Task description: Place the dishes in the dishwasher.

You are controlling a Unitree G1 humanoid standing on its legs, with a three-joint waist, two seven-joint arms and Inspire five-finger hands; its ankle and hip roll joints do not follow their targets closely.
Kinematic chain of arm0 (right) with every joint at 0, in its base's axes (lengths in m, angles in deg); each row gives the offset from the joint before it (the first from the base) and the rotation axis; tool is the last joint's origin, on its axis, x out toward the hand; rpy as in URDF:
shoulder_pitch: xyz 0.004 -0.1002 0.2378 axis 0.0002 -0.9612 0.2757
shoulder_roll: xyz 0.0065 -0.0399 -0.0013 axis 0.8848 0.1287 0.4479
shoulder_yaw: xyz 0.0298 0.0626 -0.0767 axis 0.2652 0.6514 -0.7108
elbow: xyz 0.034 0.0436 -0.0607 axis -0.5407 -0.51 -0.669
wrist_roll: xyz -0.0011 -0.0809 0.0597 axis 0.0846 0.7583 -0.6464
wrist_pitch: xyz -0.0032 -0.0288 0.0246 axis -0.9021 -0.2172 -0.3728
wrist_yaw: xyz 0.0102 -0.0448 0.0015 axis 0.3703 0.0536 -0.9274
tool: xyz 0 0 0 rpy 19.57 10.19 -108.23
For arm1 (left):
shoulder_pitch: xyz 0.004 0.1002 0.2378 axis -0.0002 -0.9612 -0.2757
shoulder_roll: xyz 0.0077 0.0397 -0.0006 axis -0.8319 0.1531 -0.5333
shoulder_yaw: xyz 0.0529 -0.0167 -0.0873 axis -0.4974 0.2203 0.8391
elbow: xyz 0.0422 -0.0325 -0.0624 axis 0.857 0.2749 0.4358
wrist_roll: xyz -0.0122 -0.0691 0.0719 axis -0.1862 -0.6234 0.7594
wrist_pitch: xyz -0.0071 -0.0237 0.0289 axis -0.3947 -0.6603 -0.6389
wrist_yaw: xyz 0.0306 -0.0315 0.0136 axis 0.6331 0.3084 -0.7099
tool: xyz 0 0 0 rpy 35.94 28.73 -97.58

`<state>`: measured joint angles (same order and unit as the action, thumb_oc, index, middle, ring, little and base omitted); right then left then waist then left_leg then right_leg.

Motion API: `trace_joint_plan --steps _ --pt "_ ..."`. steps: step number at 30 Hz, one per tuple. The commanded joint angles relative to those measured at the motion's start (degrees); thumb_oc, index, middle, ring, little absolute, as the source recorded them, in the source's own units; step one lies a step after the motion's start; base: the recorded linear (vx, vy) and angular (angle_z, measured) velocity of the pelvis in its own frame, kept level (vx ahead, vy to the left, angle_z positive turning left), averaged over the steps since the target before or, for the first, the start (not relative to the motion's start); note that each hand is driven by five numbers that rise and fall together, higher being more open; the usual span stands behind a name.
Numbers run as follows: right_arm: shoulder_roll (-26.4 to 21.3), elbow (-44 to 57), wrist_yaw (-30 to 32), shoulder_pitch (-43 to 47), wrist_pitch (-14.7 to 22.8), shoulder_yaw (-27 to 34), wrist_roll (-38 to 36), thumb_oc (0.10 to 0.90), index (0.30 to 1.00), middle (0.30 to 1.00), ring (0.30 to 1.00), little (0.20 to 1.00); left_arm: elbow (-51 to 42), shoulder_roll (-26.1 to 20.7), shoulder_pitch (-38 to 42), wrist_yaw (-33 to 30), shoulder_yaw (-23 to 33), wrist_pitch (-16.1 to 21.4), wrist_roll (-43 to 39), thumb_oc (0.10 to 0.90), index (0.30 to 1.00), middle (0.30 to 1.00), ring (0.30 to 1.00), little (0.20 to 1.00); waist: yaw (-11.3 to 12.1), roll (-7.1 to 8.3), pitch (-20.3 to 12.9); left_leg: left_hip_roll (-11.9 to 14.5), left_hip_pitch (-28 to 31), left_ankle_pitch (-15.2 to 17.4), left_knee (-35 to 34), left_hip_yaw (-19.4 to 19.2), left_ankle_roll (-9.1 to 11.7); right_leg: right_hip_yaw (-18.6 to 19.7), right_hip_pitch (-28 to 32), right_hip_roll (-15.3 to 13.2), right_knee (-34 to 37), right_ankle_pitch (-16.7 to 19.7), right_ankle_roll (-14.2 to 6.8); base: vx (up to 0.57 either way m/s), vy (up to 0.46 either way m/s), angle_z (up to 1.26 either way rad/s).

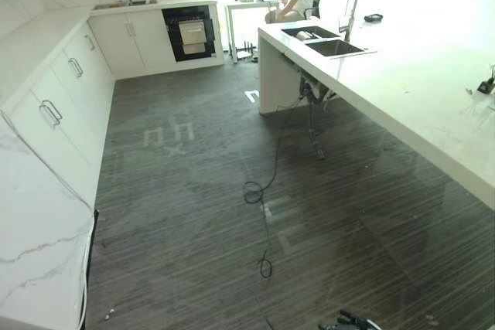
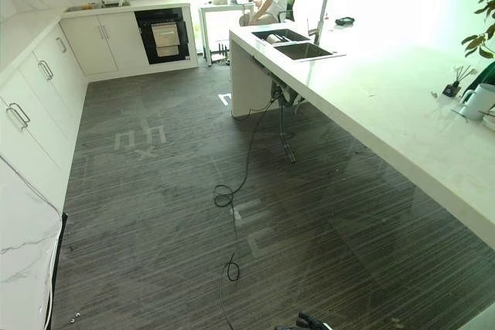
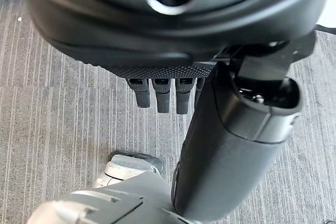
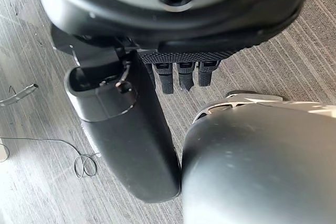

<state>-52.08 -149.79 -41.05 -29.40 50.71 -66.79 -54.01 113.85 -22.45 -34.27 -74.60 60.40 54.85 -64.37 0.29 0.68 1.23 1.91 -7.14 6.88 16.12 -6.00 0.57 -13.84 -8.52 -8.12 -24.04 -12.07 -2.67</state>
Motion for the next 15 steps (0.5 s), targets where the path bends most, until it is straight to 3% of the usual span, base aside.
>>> trace_joint_plan --steps 1,10,13,14,15 --pt "-1.38 0.41 0.51 2.21 2.82 0.05 -0.73 0.8 0.9 0.9 0.9 0.9 -0.39 0.09 1.7 0.49 1.29 1.98 -2.23 0.8 0.9 0.9 0.9 0.9 -0.15 -0.31 -0.24 -2.2 -0.12 5.03 1.07 -4.99 0.33 -2.02 3.92 3.35 6.86 1.76 -2.03 0.02 -0.032 0.01" --pt "-1.35 -0.03 1.27 2.14 2.42 0.21 0.47 0.8 0.9 0.9 0.9 0.9 -0.06 0.17 1.24 1.86 1.85 1.7 -3.12 0.8 0.9 0.9 0.9 0.9 -0.33 -0.11 0.2 -1.81 1.15 5.62 1.07 -4.98 0.39 -1.7 4.38 4.22 6.86 1.23 -1.29 0.05 -0.062 0.04" --pt "-1.85 0.49 1.25 2.38 2.01 0.42 0.14 0.8 0.9 0.9 0.9 0.9 -0.13 0.33 1.45 1.7 2.62 1.74 -4.18 0.8 0.9 0.9 0.9 0.9 0.13 0.0 1.44 -1.03 2.14 3.91 1.07 -5.76 1.28 -2.33 5.13 4.19 6.86 1.12 -0.41 0.09 -0.073 0.0" --pt "-2.18 0.92 1.29 2.61 1.72 0.62 0.38 0.8 0.9 0.9 0.9 0.9 -0.14 0.44 1.76 1.65 2.98 1.94 -4.56 0.8 0.9 0.9 0.9 0.9 0.36 0.41 2.35 -0.85 2.33 1.71 1.07 -7.04 1.78 -2.49 5.62 3.82 6.86 1.0 0.06 0.14 -0.212 -0.03" --pt "-4.34 2.48 1.39 3.09 0.9 0.38 1.82 0.8 0.9 0.9 0.9 0.9 0.1 0.61 2.35 2.6 4.26 3.01 -6.79 0.8 0.9 0.9 0.9 0.9 1.65 3.43 6.96 0.98 -4.01 -12.29 11.71 -8.82 4.43 -1.68 6.64 1.81 6.86 0.45 3.06 0.15 -0.195 -0.05"
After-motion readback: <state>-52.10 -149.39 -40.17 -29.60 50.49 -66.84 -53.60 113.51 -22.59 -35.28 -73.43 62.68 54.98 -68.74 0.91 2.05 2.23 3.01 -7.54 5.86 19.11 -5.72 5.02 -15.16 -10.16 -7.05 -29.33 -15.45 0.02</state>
